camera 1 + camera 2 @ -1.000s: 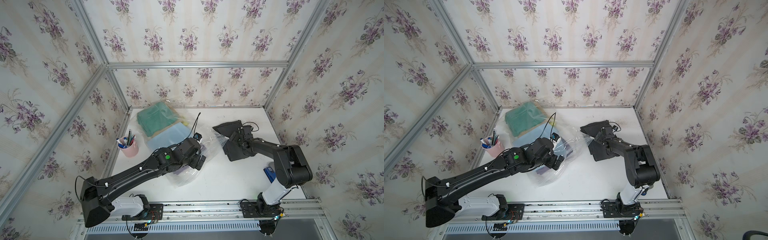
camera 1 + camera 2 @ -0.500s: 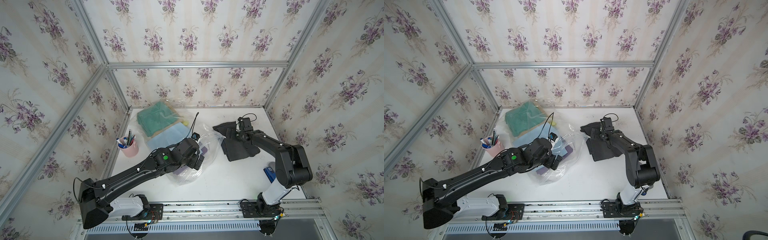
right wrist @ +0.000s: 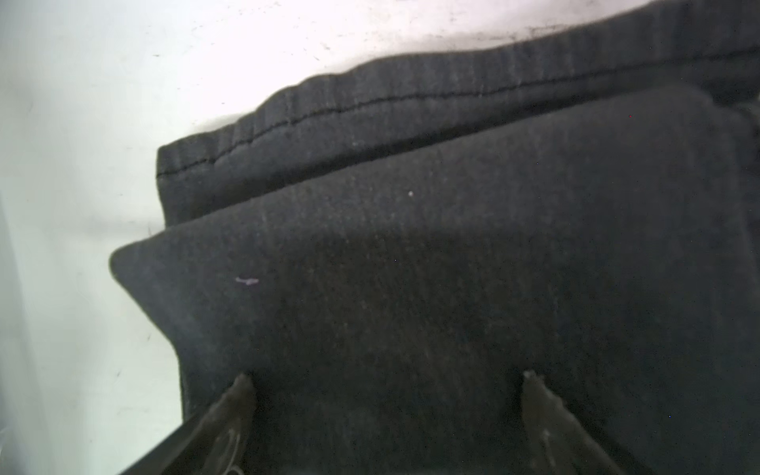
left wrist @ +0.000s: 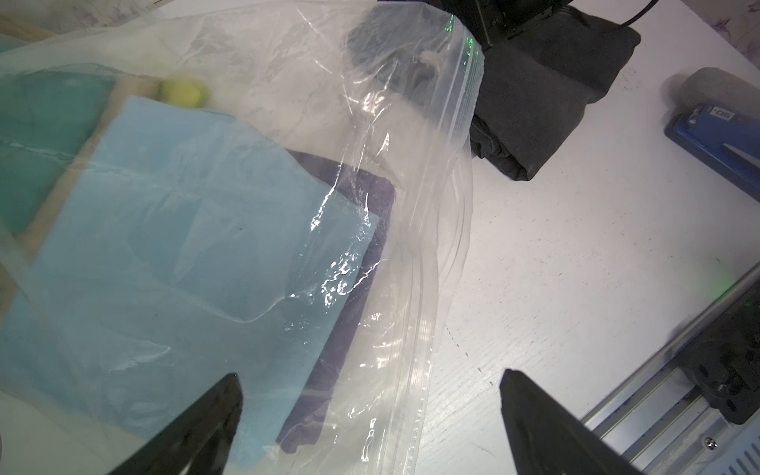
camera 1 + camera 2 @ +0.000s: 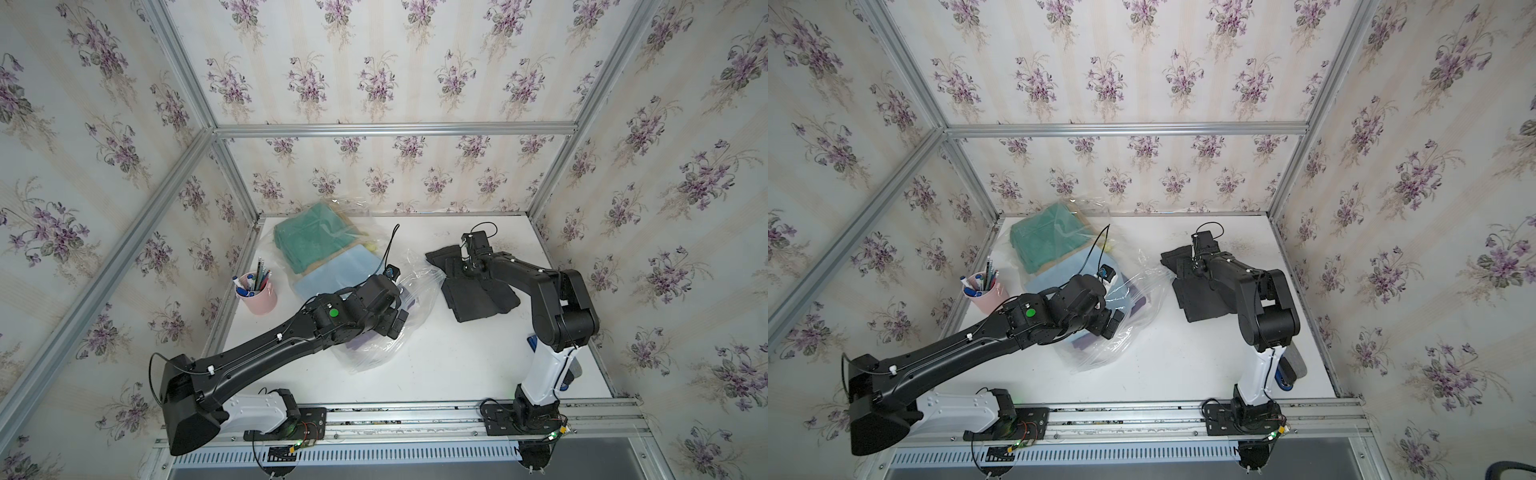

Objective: Take the trousers out of the vacuum bag
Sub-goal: Place the trousers at the center of the board.

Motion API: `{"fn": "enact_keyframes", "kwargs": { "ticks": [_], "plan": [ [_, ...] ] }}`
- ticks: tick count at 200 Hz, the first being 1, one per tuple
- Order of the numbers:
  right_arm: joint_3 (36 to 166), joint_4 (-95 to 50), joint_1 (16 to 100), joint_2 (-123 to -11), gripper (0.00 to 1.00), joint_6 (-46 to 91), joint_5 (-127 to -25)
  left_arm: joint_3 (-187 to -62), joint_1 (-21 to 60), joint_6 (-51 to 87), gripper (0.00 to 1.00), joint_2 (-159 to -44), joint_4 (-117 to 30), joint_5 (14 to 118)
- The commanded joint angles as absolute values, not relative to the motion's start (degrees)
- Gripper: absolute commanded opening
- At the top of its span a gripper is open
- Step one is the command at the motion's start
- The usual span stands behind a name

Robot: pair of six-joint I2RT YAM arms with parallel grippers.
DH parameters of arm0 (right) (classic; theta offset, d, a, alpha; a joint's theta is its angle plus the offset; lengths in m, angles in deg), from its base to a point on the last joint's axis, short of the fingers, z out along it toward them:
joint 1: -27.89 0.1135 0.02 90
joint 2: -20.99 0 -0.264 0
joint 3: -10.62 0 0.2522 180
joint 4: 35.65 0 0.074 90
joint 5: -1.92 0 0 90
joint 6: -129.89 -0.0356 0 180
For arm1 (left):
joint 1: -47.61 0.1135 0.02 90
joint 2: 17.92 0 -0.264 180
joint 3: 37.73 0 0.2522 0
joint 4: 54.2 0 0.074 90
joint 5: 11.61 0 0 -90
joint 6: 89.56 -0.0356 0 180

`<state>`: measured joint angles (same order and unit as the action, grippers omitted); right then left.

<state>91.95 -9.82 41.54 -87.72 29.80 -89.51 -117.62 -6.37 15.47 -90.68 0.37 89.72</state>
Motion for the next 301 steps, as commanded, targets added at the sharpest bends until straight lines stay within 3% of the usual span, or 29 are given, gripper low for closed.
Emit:
{"fn": "enact_keyframes", "kwargs": {
  "ticks": [1, 69, 132, 205, 301],
  "plan": [
    [90.8, -10.7, 41.5, -88.6, 1.00, 20.2, -91.6, -118.0, -6.4, 15.4, 1.00, -91.1, -0.2, 89.6],
    [86.9, -10.8, 43.3, -85.9, 0.99, 1.4, -91.2, -117.2, -6.4, 15.9, 1.00, -91.1, -0.5, 88.8],
    [81.5, -10.0, 43.3, -72.3, 0.99, 7.3, -93.9, -116.5, -6.4, 16.1, 1.00, -91.0, -1.2, 88.3],
    [73.4, -9.3, 30.8, -66.6, 1.00, 10.9, -90.1, -116.3, -6.4, 15.2, 1.00, -90.1, -0.8, 88.1],
    [62.4, -13.4, 30.3, -58.0, 1.00, 7.8, -85.6, -116.0, -6.4, 14.2, 1.00, -89.9, 1.0, 89.8]
  ]
}}
